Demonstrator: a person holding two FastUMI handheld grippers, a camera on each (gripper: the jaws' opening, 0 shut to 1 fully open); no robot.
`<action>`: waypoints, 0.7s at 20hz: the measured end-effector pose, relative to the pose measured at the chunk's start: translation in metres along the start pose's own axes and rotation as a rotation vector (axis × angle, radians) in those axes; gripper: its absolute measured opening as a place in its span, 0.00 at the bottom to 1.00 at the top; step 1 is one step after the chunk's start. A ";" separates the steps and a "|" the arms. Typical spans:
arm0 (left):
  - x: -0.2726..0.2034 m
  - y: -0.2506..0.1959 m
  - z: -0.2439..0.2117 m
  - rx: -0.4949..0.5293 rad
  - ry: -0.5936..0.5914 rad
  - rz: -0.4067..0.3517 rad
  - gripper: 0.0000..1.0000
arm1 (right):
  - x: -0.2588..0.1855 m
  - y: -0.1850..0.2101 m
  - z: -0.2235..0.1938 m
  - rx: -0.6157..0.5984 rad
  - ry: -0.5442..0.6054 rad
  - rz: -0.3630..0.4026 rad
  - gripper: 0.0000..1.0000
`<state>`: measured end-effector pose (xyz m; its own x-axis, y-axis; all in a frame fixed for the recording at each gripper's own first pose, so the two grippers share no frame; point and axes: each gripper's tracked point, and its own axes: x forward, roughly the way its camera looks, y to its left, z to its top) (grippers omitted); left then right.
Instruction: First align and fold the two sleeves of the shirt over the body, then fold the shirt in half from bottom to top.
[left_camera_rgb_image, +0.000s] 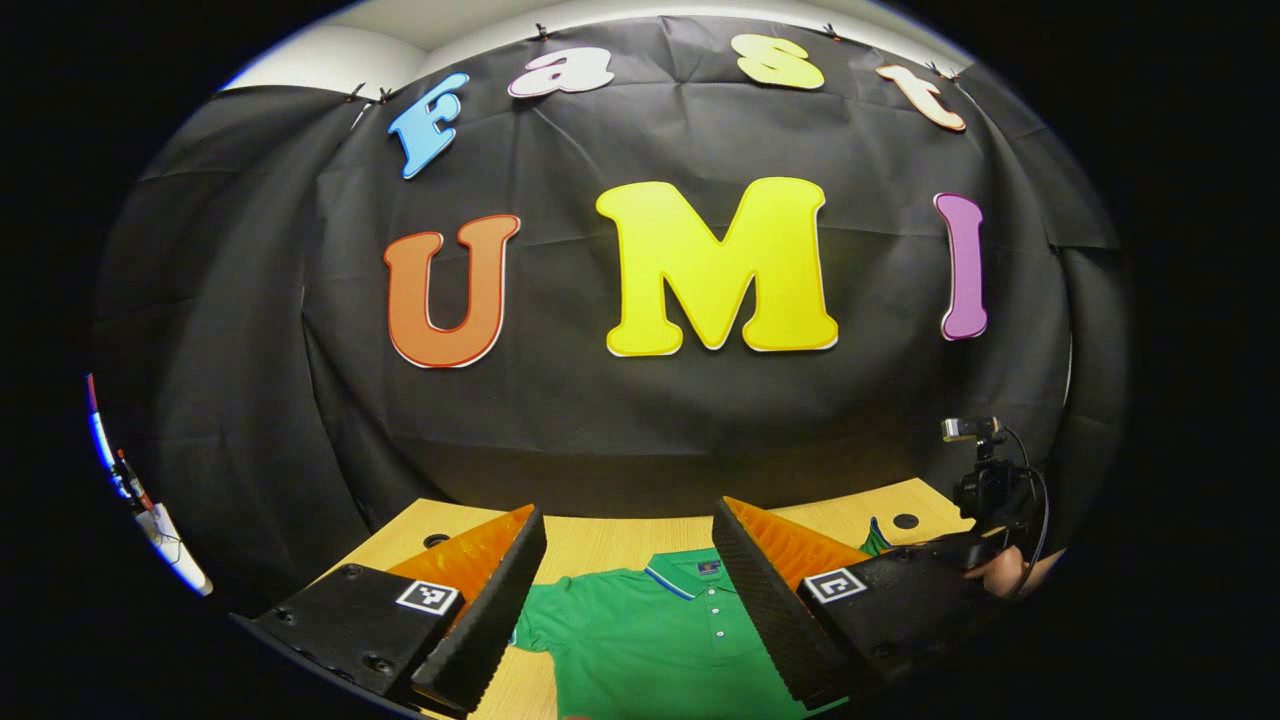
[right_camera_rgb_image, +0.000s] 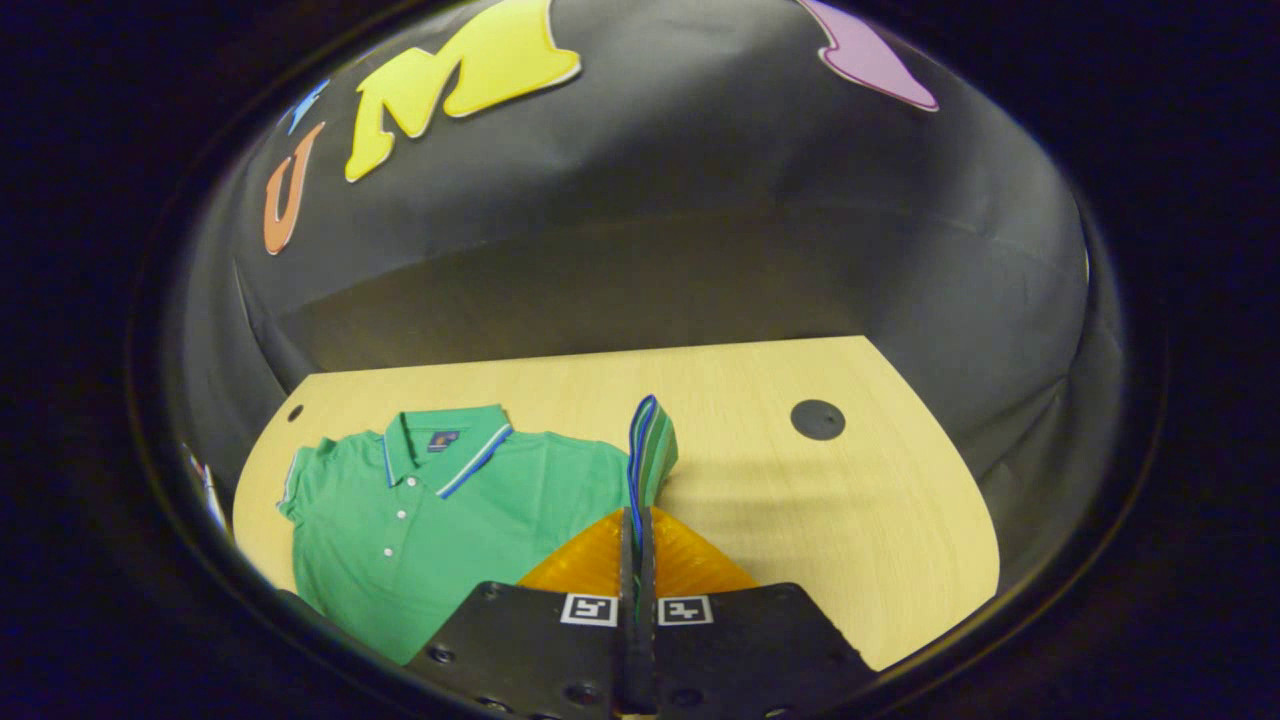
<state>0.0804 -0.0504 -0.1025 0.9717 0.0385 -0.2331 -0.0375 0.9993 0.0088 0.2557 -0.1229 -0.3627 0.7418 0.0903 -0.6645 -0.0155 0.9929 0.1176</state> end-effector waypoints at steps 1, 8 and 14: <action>-0.002 0.007 -0.001 -0.008 0.001 0.007 1.00 | -0.004 0.016 0.005 -0.006 0.006 0.012 0.00; -0.021 0.067 -0.015 -0.052 0.030 0.083 1.00 | 0.001 0.116 -0.001 -0.108 0.046 0.050 0.00; -0.038 0.114 -0.029 -0.063 0.056 0.158 1.00 | 0.018 0.166 -0.023 -0.078 0.114 0.051 0.08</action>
<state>0.0322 0.0625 -0.1205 0.9382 0.1929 -0.2874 -0.2045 0.9788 -0.0106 0.2510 0.0449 -0.3724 0.6575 0.1448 -0.7394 -0.1070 0.9894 0.0986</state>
